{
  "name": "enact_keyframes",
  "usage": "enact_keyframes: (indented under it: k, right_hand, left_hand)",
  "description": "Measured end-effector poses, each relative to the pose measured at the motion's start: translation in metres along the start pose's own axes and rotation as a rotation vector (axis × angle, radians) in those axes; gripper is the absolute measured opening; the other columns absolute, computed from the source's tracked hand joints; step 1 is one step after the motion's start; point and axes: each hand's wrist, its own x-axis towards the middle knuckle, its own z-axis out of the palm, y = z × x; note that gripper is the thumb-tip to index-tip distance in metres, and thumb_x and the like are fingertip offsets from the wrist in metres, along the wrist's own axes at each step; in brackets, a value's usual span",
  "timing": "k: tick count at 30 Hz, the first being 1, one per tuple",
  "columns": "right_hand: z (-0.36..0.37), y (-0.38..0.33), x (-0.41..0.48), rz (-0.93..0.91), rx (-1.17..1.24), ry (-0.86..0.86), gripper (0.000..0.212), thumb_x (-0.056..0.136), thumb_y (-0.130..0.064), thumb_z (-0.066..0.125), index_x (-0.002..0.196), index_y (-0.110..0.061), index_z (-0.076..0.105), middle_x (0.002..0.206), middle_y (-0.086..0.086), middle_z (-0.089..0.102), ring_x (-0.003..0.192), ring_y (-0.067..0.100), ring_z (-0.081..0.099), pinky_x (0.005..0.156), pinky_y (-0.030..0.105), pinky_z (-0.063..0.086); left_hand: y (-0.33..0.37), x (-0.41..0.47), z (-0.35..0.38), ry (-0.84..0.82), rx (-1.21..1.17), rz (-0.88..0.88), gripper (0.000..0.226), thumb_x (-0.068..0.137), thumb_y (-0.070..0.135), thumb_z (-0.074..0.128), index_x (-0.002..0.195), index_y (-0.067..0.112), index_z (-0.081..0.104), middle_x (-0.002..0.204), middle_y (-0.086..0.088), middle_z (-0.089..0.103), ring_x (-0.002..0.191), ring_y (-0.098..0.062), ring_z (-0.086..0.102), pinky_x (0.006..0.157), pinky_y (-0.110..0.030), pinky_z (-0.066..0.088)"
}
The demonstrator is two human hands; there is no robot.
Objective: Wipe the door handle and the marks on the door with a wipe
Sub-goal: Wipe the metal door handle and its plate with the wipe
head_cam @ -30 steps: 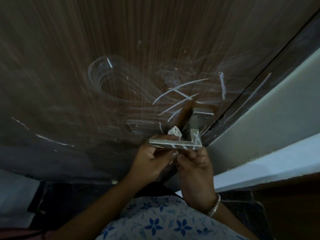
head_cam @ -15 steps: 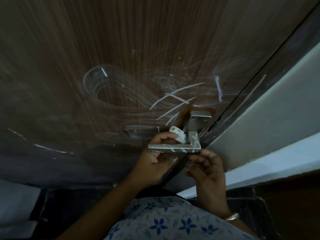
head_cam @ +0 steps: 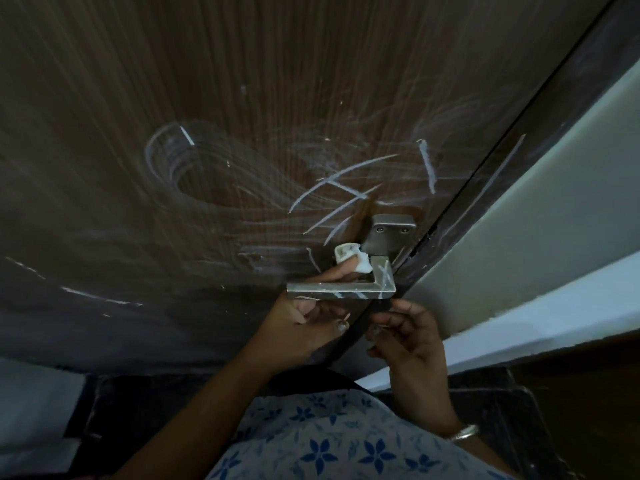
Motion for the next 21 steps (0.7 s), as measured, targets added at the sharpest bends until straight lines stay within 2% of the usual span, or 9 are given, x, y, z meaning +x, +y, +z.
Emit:
enact_keyframes:
  k: [2, 5, 7, 9, 11, 15, 17, 19, 21]
  right_hand:
    - [0.000, 0.001, -0.001, 0.000, -0.014, -0.015, 0.038, 0.083, 0.015, 0.055, 0.099, -0.020, 0.053, 0.073, -0.010, 0.069, 0.067, 0.003, 0.064, 0.055, 0.018, 0.051]
    - [0.000, 0.003, -0.003, 0.011, -0.010, -0.029, 0.038, 0.083, 0.015, 0.055, 0.098, -0.020, 0.054, 0.072, -0.011, 0.069, 0.066, 0.002, 0.064, 0.054, 0.018, 0.051]
    - [-0.001, 0.004, -0.003, 0.009, -0.014, -0.032, 0.039, 0.083, 0.016, 0.055, 0.097, -0.020, 0.054, 0.072, -0.011, 0.069, 0.066, 0.002, 0.064, 0.054, 0.017, 0.051]
    - [-0.001, 0.003, -0.004, 0.007, -0.017, -0.036, 0.039, 0.082, 0.017, 0.055, 0.096, -0.020, 0.055, 0.072, -0.010, 0.069, 0.066, 0.002, 0.064, 0.054, 0.017, 0.051]
    - [-0.001, 0.004, -0.005, 0.012, -0.020, -0.041, 0.039, 0.082, 0.017, 0.055, 0.096, -0.019, 0.055, 0.072, -0.010, 0.069, 0.066, 0.002, 0.064, 0.054, 0.017, 0.051]
    - [-0.002, 0.003, -0.007, 0.018, -0.017, -0.043, 0.037, 0.082, 0.017, 0.055, 0.096, -0.017, 0.055, 0.071, -0.009, 0.069, 0.065, 0.003, 0.064, 0.053, 0.018, 0.051]
    - [-0.003, 0.001, -0.008, 0.013, -0.014, -0.056, 0.035, 0.082, 0.017, 0.056, 0.094, -0.016, 0.056, 0.070, -0.009, 0.069, 0.064, 0.002, 0.064, 0.054, 0.016, 0.050]
    - [-0.002, 0.001, -0.009, 0.011, -0.038, -0.082, 0.032, 0.082, 0.016, 0.056, 0.090, -0.015, 0.058, 0.071, -0.008, 0.069, 0.064, 0.002, 0.063, 0.055, 0.016, 0.050]
    - [0.002, 0.000, -0.009, 0.014, -0.057, -0.119, 0.026, 0.083, 0.009, 0.059, 0.093, -0.014, 0.061, 0.075, -0.005, 0.071, 0.069, 0.004, 0.065, 0.060, 0.016, 0.051]
  left_hand:
    - [-0.002, -0.002, -0.001, -0.018, 0.028, -0.030, 0.066, 0.076, -0.017, 0.055, 0.124, 0.027, 0.046, 0.113, 0.020, 0.066, 0.105, 0.001, 0.060, 0.084, -0.014, 0.048]
    - [-0.007, -0.006, -0.002, -0.022, 0.070, -0.099, 0.060, 0.077, -0.025, 0.052, 0.120, 0.018, 0.050, 0.112, 0.007, 0.064, 0.091, 0.008, 0.061, 0.078, -0.011, 0.048]
    - [-0.009, -0.006, -0.002, -0.013, 0.070, -0.113, 0.055, 0.078, -0.024, 0.052, 0.120, 0.013, 0.054, 0.112, 0.014, 0.065, 0.092, 0.003, 0.061, 0.083, -0.017, 0.049]
    - [-0.009, -0.005, -0.003, 0.006, 0.048, -0.125, 0.053, 0.080, -0.021, 0.053, 0.113, 0.019, 0.060, 0.107, 0.010, 0.068, 0.090, -0.003, 0.062, 0.084, -0.025, 0.049]
    - [-0.007, -0.003, -0.003, 0.022, 0.016, -0.098, 0.055, 0.079, -0.019, 0.054, 0.116, 0.022, 0.059, 0.105, 0.005, 0.070, 0.089, -0.002, 0.063, 0.082, -0.022, 0.051]
    - [-0.006, -0.003, -0.003, -0.004, -0.034, 0.005, 0.066, 0.074, -0.014, 0.055, 0.117, 0.037, 0.058, 0.114, 0.017, 0.066, 0.096, -0.002, 0.062, 0.082, -0.018, 0.050]
    - [-0.010, -0.005, -0.007, 0.017, -0.034, -0.028, 0.064, 0.074, -0.016, 0.056, 0.122, 0.026, 0.056, 0.112, 0.015, 0.068, 0.092, -0.004, 0.063, 0.080, -0.018, 0.051]
    - [-0.017, -0.012, -0.014, 0.060, -0.023, -0.081, 0.058, 0.073, -0.024, 0.055, 0.124, 0.004, 0.052, 0.106, 0.016, 0.070, 0.087, -0.002, 0.064, 0.075, -0.017, 0.052]
    - [-0.021, -0.021, -0.022, 0.089, -0.051, -0.102, 0.053, 0.072, -0.027, 0.054, 0.116, 0.002, 0.058, 0.101, 0.014, 0.072, 0.091, -0.003, 0.066, 0.072, -0.016, 0.052]
